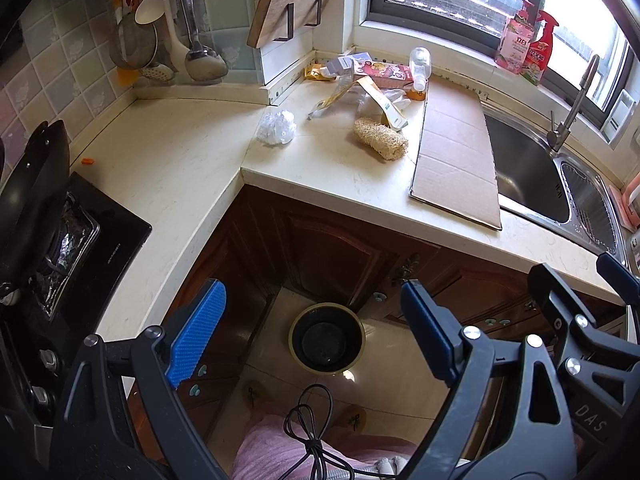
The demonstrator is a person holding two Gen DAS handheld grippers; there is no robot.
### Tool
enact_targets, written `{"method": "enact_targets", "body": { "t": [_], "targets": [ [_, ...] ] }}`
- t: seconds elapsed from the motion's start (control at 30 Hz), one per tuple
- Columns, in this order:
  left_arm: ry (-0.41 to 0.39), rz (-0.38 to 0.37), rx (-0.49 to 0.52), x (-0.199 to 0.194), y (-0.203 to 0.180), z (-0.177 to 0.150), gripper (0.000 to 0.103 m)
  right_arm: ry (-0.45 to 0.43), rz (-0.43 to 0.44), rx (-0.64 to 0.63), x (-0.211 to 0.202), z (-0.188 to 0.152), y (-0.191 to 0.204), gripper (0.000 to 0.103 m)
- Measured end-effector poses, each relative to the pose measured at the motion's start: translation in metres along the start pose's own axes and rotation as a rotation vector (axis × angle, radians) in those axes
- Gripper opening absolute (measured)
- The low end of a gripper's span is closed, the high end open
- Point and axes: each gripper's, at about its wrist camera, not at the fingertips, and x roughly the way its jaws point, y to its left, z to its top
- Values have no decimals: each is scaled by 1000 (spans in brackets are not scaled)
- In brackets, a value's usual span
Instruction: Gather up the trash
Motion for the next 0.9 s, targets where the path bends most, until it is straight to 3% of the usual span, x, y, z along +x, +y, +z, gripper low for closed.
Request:
{"method": "enact_targets", "body": {
  "t": [0.57, 0.9],
  "targets": [
    [9, 45, -27, -3, -6, -5, 88, -2, 51, -23, 6, 6, -1, 103],
    [98, 18, -60, 8, 5, 3, 88, 13, 124, -27, 17, 19, -9, 103]
  ]
}}
